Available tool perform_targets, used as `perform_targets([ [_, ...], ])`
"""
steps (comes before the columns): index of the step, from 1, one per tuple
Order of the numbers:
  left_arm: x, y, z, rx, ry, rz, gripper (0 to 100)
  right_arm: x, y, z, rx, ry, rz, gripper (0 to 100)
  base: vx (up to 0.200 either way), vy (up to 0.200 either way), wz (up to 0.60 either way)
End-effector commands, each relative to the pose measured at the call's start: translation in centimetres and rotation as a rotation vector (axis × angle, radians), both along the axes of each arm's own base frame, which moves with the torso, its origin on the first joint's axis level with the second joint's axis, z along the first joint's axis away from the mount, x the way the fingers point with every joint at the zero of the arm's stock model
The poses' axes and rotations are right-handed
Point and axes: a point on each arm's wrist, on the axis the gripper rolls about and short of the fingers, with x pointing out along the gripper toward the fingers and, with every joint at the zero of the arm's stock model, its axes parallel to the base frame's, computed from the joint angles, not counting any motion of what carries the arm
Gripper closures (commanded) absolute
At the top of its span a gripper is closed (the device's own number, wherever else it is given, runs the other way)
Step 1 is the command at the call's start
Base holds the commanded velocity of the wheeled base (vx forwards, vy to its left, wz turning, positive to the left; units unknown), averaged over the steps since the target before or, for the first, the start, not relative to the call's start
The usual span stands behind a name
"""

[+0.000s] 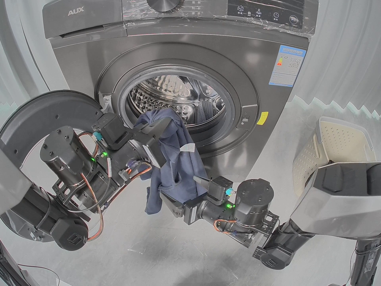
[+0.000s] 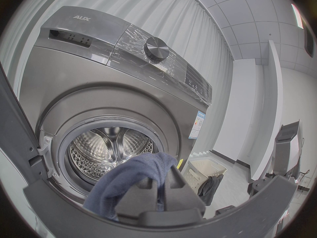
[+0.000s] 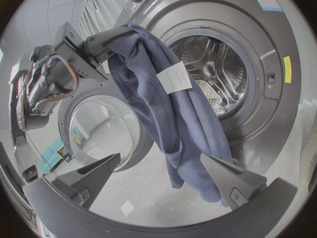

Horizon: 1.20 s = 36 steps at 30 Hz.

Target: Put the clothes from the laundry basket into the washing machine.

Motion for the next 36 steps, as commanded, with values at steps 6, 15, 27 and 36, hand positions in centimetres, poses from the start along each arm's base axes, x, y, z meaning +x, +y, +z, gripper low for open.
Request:
perform_targets([
  [6, 0.0, 0.1, 0.2, -0.005, -0.007, 0.002, 100, 3.3, 1.4, -1.9, 0.015, -0.02, -0.025, 0, 0.0, 0.0, 0.0],
  [15, 0.0, 0.1, 0.2, -0.004, -0.005, 0.002, 100, 4.0, 2.4, -2.5, 0.032, -0.036, -0.022, 0, 0.0, 0.0, 0.0],
  [27, 0.1, 0.1, 0.0, -0.001, 0.001, 0.005, 100, 4.5, 2.2, -2.2, 0.041, -0.044, -0.04, 100, 0.0, 0.0, 0.0],
  [36, 0.3, 0.2, -0.3, 0.004, 0.012, 0.015, 100, 2.6, 0.4, 0.2, 0.039, -0.042, -0.037, 100, 0.0, 0.0, 0.0],
])
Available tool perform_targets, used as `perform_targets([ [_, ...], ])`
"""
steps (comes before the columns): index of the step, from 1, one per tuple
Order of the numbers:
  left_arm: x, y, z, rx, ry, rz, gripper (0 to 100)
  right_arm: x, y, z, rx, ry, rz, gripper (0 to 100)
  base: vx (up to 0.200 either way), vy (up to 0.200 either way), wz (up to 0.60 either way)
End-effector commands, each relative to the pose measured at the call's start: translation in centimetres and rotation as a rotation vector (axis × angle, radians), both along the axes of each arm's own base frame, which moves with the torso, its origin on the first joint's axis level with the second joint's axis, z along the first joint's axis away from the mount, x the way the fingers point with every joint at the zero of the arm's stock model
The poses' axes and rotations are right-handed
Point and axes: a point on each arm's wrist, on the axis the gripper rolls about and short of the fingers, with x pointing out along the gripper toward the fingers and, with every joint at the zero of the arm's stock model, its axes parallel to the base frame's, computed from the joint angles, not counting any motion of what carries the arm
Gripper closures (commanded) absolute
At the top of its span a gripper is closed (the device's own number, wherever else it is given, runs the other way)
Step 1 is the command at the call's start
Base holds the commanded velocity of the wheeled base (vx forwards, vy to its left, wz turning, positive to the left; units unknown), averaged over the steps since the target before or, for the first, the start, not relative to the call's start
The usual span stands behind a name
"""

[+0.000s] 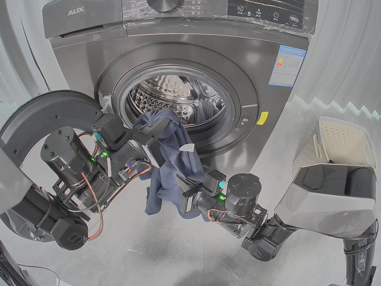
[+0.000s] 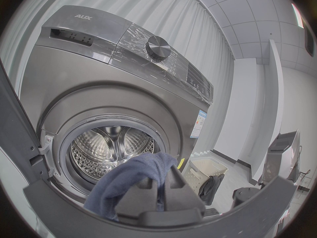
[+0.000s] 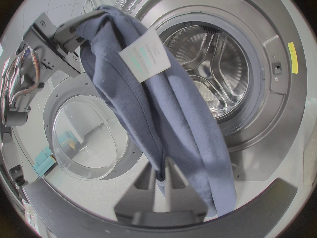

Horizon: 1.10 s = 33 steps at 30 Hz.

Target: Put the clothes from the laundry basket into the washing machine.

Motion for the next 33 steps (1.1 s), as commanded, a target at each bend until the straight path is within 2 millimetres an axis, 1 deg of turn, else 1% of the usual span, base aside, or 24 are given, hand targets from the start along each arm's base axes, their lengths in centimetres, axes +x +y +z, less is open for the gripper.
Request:
perform_targets([
  [1, 0.6, 0.4, -0.4, 0.007, 0.011, 0.021, 100, -2.0, -1.8, 3.0, 0.012, -0.011, 0.008, 100, 0.0, 0.0, 0.0],
  [2, 0.8, 0.5, -0.4, 0.006, 0.011, 0.025, 100, -2.4, -2.2, 3.5, 0.013, -0.012, 0.008, 100, 0.0, 0.0, 0.0],
  [4, 0.8, 0.5, -0.5, 0.007, 0.012, 0.025, 100, -2.4, -2.2, 3.5, 0.012, -0.013, 0.007, 100, 0.0, 0.0, 0.0],
  [5, 1.2, 1.0, -0.5, 0.008, 0.013, 0.047, 100, -3.5, -3.5, 4.5, 0.003, -0.013, 0.009, 100, 0.0, 0.0, 0.0],
  [9, 1.3, 1.1, -0.4, 0.004, 0.012, 0.049, 100, -4.5, -5.1, 5.0, -0.02, -0.004, 0.001, 100, 0.0, 0.0, 0.0],
  [12, 1.2, 1.1, -0.4, 0.004, 0.009, 0.049, 100, -4.5, -6.1, 4.7, -0.037, 0.01, -0.011, 100, 0.0, 0.0, 0.0],
  [15, 1.1, 1.2, -0.1, 0.0, 0.002, 0.048, 100, -4.6, -7.3, 5.1, -0.046, 0.004, -0.02, 100, 0.0, 0.0, 0.0],
  [18, 0.9, 1.3, 0.0, -0.001, -0.003, 0.047, 100, -4.5, -8.9, 5.3, -0.064, 0.003, -0.039, 100, 0.0, 0.0, 0.0],
  [20, 0.7, 1.3, -0.1, 0.005, 0.002, 0.041, 100, -4.0, -10.1, 5.7, -0.069, -0.015, -0.045, 100, 0.0, 0.0, 0.0],
  [21, 0.6, 1.3, -0.1, 0.004, 0.001, 0.04, 100, -4.0, -10.2, 5.9, -0.067, -0.019, -0.047, 100, 0.0, 0.0, 0.0],
  [22, 0.2, 1.2, 0.0, 0.004, 0.003, 0.027, 100, -3.4, -11.2, 6.8, -0.049, -0.052, -0.059, 100, 0.0, 0.0, 0.0],
  [24, -0.3, 1.1, -0.1, 0.011, 0.008, 0.011, 100, -3.4, -11.7, 7.9, -0.023, -0.086, -0.061, 100, 0.0, 0.0, 0.0],
  [25, -0.3, 1.1, -0.1, 0.011, 0.008, 0.011, 100, -3.4, -11.7, 7.9, -0.023, -0.086, -0.061, 100, 0.0, 0.0, 0.0],
  [26, -1.0, 0.8, -0.4, 0.019, 0.021, -0.011, 100, -3.8, -12.1, 9.0, -0.003, -0.113, -0.062, 100, 0.0, 0.0, 0.0],
  [27, -1.0, 0.8, -0.4, 0.019, 0.021, -0.012, 100, -3.8, -12.2, 9.0, -0.002, -0.114, -0.062, 100, 0.0, 0.0, 0.0],
  [29, -1.9, 0.5, -0.9, 0.034, 0.04, -0.038, 100, -5.0, -12.7, 10.6, 0.028, -0.152, -0.054, 100, 0.0, 0.0, 0.0],
  [31, -2.2, 0.3, -1.0, 0.038, 0.044, -0.053, 100, -6.0, -13.3, 11.8, 0.053, -0.181, -0.052, 100, 0.0, 0.0, 0.0],
  [33, -2.3, 0.1, -1.1, 0.039, 0.048, -0.061, 100, -6.4, -13.6, 12.3, 0.067, -0.195, -0.053, 100, 0.0, 0.0, 0.0],
])
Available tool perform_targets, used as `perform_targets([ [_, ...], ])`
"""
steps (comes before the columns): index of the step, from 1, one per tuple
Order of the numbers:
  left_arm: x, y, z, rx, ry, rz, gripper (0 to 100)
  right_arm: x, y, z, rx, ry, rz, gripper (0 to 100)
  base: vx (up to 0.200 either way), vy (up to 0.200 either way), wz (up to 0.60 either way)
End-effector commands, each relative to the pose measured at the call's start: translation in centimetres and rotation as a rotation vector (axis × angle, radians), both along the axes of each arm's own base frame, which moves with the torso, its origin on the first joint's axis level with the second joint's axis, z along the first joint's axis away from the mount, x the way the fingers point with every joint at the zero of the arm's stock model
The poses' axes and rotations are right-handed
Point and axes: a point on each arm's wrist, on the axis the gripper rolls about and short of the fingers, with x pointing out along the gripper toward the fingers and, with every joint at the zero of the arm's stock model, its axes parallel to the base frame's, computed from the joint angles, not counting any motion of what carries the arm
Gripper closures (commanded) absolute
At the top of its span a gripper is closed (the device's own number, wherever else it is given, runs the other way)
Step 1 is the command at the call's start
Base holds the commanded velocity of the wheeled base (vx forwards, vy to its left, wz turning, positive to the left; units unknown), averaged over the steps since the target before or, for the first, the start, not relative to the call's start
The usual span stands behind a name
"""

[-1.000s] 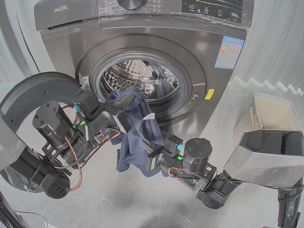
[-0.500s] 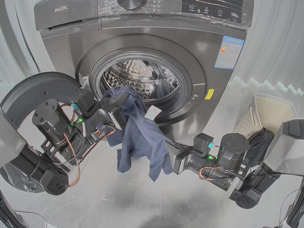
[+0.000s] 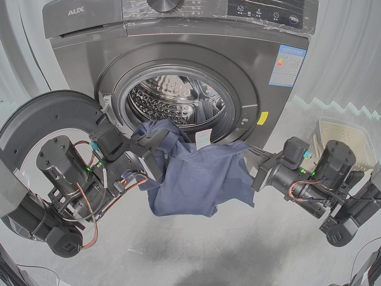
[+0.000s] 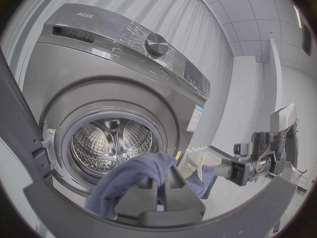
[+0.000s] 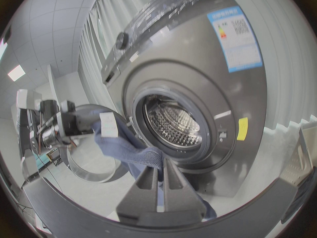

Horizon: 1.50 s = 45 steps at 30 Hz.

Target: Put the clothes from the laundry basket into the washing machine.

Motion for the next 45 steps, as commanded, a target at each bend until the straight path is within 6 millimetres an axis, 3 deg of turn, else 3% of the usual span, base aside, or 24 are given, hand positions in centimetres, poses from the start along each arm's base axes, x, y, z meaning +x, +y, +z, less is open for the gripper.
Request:
perform_targets([
  [1, -1.2, -0.8, -0.4, 0.008, 0.021, -0.048, 100, -2.5, -1.8, 3.5, 0.074, -0.091, 0.005, 100, 0.0, 0.0, 0.0],
  [9, -1.4, -2.3, -2.5, 0.038, 0.094, -0.085, 100, -2.5, -2.1, 3.8, 0.082, -0.101, -0.001, 100, 0.0, 0.0, 0.0],
  [10, -1.2, -2.3, -2.8, 0.045, 0.104, -0.081, 0, -2.4, -2.0, 3.9, 0.087, -0.108, -0.001, 100, 0.0, 0.0, 0.0],
  [15, -1.0, -2.5, -3.9, 0.061, 0.145, -0.086, 0, -2.2, -1.9, 4.7, 0.108, -0.135, -0.002, 100, 0.0, 0.0, 0.0],
  [25, 1.6, -2.3, -10.0, 0.169, 0.309, -0.018, 0, -2.0, -1.9, 5.5, 0.131, -0.163, -0.014, 100, 0.0, 0.0, 0.0],
  [36, 2.5, -2.8, -12.6, 0.21, 0.365, -0.018, 0, -1.9, -1.8, 5.7, 0.133, -0.167, -0.014, 100, 0.0, 0.0, 0.0],
  [45, 4.7, -2.9, -12.6, 0.179, 0.331, 0.01, 0, -1.9, -2.0, 5.3, 0.123, -0.157, -0.01, 100, 0.0, 0.0, 0.0],
])
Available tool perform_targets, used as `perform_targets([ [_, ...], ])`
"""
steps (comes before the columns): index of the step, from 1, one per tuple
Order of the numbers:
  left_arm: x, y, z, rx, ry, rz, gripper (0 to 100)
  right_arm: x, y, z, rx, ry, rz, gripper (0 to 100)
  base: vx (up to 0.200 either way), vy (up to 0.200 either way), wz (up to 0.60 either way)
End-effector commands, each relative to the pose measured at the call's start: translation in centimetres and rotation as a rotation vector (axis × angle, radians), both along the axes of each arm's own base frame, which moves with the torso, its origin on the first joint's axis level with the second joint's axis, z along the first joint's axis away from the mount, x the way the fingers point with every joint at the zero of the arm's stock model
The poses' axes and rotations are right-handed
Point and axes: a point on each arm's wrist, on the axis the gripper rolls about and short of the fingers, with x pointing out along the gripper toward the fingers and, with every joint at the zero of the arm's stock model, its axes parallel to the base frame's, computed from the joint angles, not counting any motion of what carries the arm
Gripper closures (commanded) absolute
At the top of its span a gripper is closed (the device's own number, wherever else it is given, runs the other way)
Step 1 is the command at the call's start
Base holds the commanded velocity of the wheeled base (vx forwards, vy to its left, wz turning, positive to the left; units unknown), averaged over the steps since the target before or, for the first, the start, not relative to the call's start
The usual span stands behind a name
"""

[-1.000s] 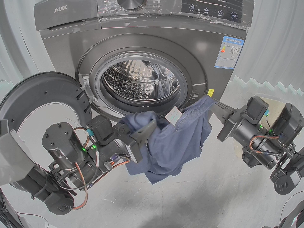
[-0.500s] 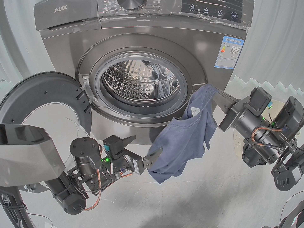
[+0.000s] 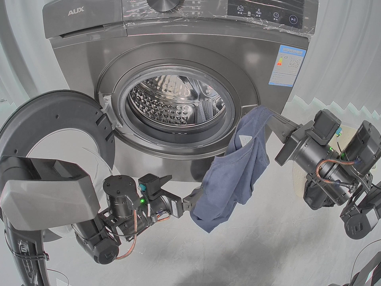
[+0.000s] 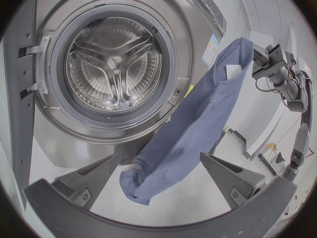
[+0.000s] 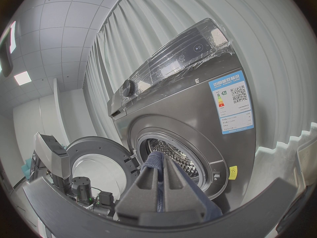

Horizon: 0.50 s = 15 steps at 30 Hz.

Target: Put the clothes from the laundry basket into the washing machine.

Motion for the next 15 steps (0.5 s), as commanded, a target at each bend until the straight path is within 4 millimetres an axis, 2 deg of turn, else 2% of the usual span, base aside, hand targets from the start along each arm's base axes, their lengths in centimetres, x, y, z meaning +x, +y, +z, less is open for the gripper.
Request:
perform_targets([
  [1, 1.3, -0.1, -0.7, -0.003, -0.002, 0.016, 0, -0.1, 0.1, -0.1, -0.003, 0.003, 0.006, 100, 0.0, 0.0, 0.0],
  [8, 2.7, -1.0, -1.0, -0.024, -0.031, -0.003, 0, -0.3, 0.3, 0.0, 0.0, -0.001, 0.014, 100, 0.0, 0.0, 0.0],
  [15, 2.4, -1.2, -0.8, -0.027, -0.033, -0.083, 0, -0.2, 0.3, 0.0, 0.001, 0.001, 0.014, 100, 0.0, 0.0, 0.0],
])
